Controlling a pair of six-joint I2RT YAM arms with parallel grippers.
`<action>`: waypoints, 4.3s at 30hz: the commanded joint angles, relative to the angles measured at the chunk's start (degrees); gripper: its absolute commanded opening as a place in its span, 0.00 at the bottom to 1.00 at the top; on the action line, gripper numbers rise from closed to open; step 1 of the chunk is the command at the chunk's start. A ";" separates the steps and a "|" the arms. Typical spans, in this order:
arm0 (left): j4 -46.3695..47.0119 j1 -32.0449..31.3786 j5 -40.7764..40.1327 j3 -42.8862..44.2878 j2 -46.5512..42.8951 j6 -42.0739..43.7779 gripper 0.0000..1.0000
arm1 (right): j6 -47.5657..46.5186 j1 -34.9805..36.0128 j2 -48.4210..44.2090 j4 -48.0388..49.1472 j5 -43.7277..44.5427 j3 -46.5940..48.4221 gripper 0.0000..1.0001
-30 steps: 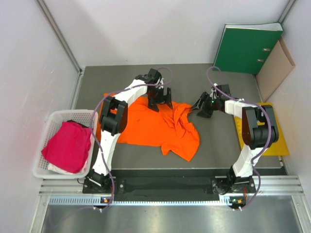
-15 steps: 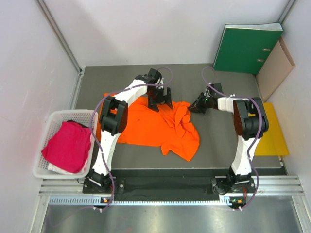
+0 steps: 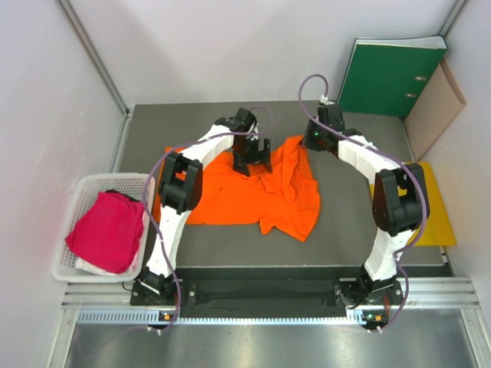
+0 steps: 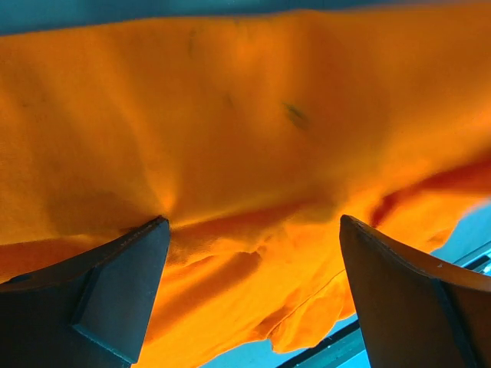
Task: Fold and stack the t-shirts
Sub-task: Fold the flattened tshirt in 1/3 of the way, then grap the side of the flattened tshirt closest away from the robot with both arms
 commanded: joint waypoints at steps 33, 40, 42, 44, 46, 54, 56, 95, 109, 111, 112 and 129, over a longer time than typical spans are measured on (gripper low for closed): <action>-6.06 15.70 -26.40 -13.89 -15.59 9.85 0.99 | -9.94 10.81 14.26 -17.28 6.22 12.18 0.00; -10.09 17.65 -28.16 -6.97 -7.27 7.48 0.00 | -11.26 10.81 20.70 -22.12 12.47 21.25 0.00; -11.32 17.65 -27.90 -4.15 -4.71 6.60 0.00 | -11.52 10.64 21.48 -22.56 14.66 23.01 0.00; -13.52 17.65 -27.64 0.51 -1.02 5.64 0.00 | -11.79 10.29 22.10 -23.00 15.63 24.85 0.00; -14.75 17.65 -27.55 4.80 2.40 5.11 0.00 | -12.23 9.85 23.59 -24.32 16.87 26.26 0.00; -11.87 17.65 -23.17 13.26 9.36 2.39 0.00 | -13.81 5.11 30.18 -26.96 18.18 35.92 0.00; -10.37 17.73 -22.36 15.19 10.24 0.63 0.00 | -15.12 3.97 32.90 -28.27 18.62 41.09 0.00; 7.57 23.53 -26.31 -46.05 -39.15 -3.51 0.99 | -5.64 -2.11 -28.87 -17.56 -0.53 -27.69 0.69; 7.92 25.82 -26.05 -45.88 -27.38 -5.18 0.81 | -0.81 -3.86 -23.61 -14.48 -9.32 -31.47 0.70; 8.00 25.82 -25.96 -45.97 -26.93 -5.26 0.67 | -0.28 -4.21 -22.90 -14.74 -10.81 -31.30 0.70; 7.83 25.82 -25.88 -45.97 -26.67 -5.18 0.49 | 0.25 -4.30 -22.37 -14.74 -11.25 -31.21 0.70; 3.61 25.82 -23.24 -37.63 -29.48 -3.51 0.00 | 4.12 -4.92 -8.85 -8.85 -19.43 -27.70 0.59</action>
